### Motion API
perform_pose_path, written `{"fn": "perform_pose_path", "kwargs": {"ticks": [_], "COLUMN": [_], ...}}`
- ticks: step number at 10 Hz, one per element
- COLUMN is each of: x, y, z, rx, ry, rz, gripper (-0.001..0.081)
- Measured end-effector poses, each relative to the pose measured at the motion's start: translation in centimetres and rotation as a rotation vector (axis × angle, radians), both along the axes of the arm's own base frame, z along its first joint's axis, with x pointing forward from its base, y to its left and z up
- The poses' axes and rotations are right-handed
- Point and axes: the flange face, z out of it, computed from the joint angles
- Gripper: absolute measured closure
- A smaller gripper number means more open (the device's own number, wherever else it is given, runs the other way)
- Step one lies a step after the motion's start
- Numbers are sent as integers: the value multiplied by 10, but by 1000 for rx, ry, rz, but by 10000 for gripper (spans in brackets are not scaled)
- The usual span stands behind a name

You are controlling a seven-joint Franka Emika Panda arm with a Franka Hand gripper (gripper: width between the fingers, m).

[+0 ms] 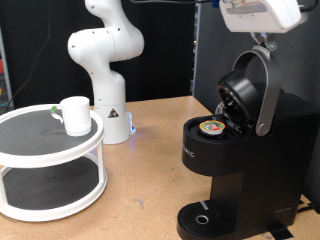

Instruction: Make a cup of coffee with the keurig machine

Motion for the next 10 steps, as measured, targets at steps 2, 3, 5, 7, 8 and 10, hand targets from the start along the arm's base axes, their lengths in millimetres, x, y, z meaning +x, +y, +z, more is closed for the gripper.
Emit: {"fn": "perform_pose_path", "kwargs": {"ticks": [2,3,5,7,8,10], "x": [0,0,3,4,4,4], "y": [-20,-31,-55,-77,-85,-97], "z": [3,4,-1,-11,-16,-25], "rx": [-44,-70,-118,-156,-166,-184], "ry": [-6,-3,-2,3,6,2], "rz": [5,5,0,-1,4,23], "gripper": [799,799,799,799,799,799]}}
